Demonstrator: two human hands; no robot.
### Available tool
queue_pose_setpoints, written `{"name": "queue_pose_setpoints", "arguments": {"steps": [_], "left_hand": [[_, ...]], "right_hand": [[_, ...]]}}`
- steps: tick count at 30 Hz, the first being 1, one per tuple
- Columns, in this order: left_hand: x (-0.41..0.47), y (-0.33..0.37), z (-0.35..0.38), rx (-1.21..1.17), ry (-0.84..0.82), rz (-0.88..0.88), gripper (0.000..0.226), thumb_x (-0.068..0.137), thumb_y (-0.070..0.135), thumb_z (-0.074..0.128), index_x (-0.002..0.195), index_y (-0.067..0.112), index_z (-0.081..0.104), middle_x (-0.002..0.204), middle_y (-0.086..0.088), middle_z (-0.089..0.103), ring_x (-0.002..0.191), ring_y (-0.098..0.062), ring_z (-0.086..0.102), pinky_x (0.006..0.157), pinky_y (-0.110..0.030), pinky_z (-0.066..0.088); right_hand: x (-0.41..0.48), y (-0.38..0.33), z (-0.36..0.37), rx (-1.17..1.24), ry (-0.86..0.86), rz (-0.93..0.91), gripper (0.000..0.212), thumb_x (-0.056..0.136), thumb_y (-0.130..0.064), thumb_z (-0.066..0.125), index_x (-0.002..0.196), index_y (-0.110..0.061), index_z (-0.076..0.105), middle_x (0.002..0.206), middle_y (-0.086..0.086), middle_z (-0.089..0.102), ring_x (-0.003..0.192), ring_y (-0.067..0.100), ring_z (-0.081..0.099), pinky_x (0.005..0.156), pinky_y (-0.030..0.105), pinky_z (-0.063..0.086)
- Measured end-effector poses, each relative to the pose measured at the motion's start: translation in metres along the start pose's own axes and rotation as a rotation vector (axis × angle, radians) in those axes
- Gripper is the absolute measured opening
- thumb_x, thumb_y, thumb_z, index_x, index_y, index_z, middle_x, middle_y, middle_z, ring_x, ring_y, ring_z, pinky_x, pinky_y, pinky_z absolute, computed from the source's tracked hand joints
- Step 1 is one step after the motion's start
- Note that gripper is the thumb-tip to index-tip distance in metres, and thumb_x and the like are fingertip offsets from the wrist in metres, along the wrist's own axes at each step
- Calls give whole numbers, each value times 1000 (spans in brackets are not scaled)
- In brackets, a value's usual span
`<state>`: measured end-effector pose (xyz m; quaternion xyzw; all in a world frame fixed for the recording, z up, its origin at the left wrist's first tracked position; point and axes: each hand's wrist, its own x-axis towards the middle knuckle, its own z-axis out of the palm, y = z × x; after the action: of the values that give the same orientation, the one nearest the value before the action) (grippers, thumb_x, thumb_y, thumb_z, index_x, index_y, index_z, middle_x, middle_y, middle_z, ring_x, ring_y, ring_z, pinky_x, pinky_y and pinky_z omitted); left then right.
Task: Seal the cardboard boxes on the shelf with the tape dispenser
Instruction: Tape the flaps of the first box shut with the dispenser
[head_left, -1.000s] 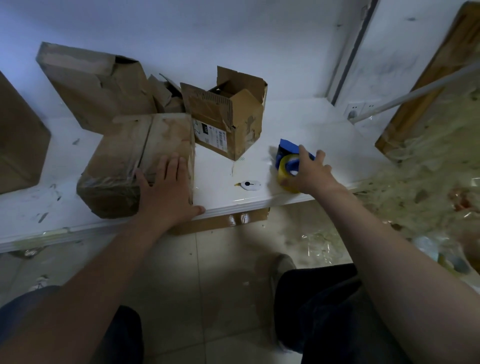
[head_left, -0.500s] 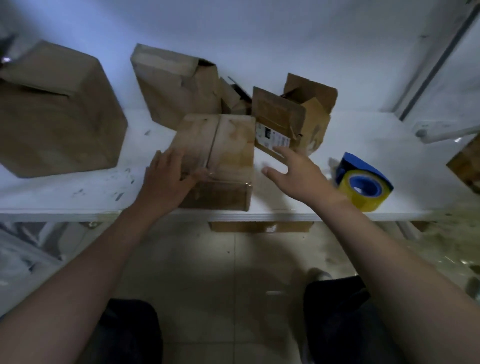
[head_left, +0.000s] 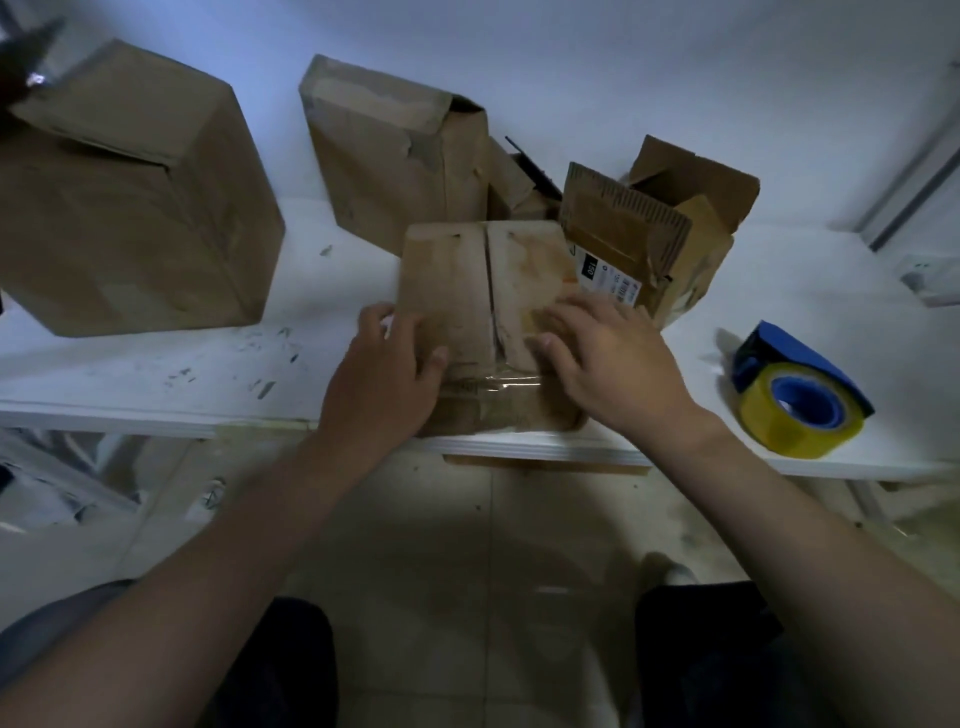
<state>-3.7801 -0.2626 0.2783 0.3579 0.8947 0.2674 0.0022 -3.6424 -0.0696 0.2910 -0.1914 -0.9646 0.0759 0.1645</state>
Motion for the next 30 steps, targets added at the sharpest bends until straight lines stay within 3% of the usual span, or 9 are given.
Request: {"name": "queue_pose_setpoints", "arguments": {"steps": [2,4,7,10,15,19,23,27,30], "left_hand": [[-3,10,7,123,51,214,47,104,40,37,139,11,46,152,-11,37,135,-32,42,112,-49,38],[-4,20,16,124,-28,346,57,102,41,24,148,12,41,158,-6,35,148,-24,27,122,-51,19],[9,21,25,153,-219,306,64,102,46,30,160,22,17,167,4,16,154,-11,5,124,-51,4],[21,20,27,359,-273,259,75,97,49,28,161,21,1,169,3,2,154,-12,-5,123,-52,3],[23,21,29,396,-219,203,63,104,44,9,160,15,4,169,0,2,154,-13,-3,124,-51,2],[30,8,27,364,-194,174,64,106,49,12,160,16,6,169,1,2,154,-14,-5,124,-52,0],[29,-2,26,194,-121,156,63,107,44,27,160,13,13,168,-3,8,155,-18,-2,125,-49,5],[24,-9,28,-234,-7,55,64,105,32,45,160,18,16,168,4,9,154,-10,0,120,-36,11],[19,-13,30,-583,12,-95,64,105,23,46,160,27,14,167,9,13,151,-9,14,118,-30,19]], "right_hand": [[-1,-16,-1,-3,62,-199,42,105,-40,35,130,-17,59,135,3,57,129,28,47,111,47,34],[-1,-36,1,142,-42,-263,44,108,-32,31,144,-16,51,148,2,50,141,22,37,119,43,23],[3,-51,13,283,-248,-140,53,110,-36,21,158,-16,26,166,-2,23,154,15,8,125,38,3],[13,-53,23,230,-288,-70,55,110,-38,15,160,-16,17,168,-1,15,155,14,4,126,40,0],[17,-33,30,-16,-310,-99,57,108,-39,11,161,-18,6,169,-3,2,155,12,-5,126,42,-2],[14,-15,32,-73,-234,-51,59,108,-39,13,162,-16,8,170,0,1,155,15,-6,126,44,-2],[14,3,33,21,-184,10,58,109,-35,20,161,-12,11,170,4,3,156,19,-5,127,40,1],[10,14,38,300,-94,31,54,110,-21,31,160,-10,17,169,2,6,155,16,-2,115,10,-10],[6,15,40,662,26,155,51,107,-7,36,157,-12,29,166,-3,17,149,0,11,112,1,1]]}}
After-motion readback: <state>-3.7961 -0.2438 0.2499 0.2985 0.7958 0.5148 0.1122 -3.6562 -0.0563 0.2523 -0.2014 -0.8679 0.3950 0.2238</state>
